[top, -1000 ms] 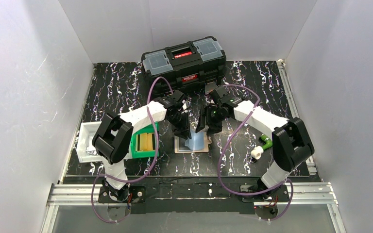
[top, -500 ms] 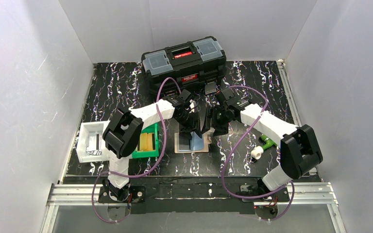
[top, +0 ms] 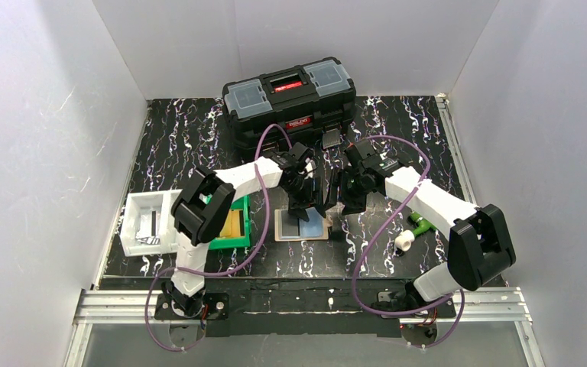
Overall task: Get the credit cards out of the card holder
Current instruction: Remove the credit card from the card holder.
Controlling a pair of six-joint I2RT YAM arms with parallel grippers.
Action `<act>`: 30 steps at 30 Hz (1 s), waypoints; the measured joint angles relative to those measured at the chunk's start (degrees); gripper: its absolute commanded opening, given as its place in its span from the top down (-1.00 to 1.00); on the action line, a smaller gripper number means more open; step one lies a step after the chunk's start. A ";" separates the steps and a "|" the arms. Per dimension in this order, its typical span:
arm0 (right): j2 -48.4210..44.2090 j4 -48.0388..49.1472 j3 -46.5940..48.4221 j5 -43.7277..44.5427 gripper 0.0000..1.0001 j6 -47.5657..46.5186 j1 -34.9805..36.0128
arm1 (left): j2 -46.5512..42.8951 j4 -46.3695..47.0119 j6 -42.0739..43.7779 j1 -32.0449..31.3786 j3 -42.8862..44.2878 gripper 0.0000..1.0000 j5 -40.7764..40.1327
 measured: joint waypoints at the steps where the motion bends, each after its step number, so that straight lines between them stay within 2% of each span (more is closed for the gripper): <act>1: 0.02 0.00 -0.07 -0.04 -0.36 0.02 0.00 | 0.81 0.22 -0.15 -0.04 0.00 -0.17 0.00; 9: 0.00 0.04 -0.09 -0.11 -0.36 0.04 -0.02 | 2.80 -0.20 -0.59 0.02 0.39 -0.22 1.25; 14: 0.00 0.11 -0.09 -0.52 -0.35 0.24 -0.04 | 2.01 -2.25 0.79 0.11 1.55 -0.25 -0.92; 22: 0.31 1.31 -0.07 -3.61 -0.30 1.68 0.33 | -7.32 -6.21 4.24 4.04 0.44 -0.28 -4.92; 26: 2.38 3.85 0.00 -6.82 -0.21 2.89 1.01 | -12.92 -7.06 6.12 7.61 -3.82 -0.16 -6.84; 30: 6.49 7.21 0.50 -11.26 -0.16 4.33 1.66 | -13.99 -7.78 7.63 9.57 -8.13 0.03 -9.18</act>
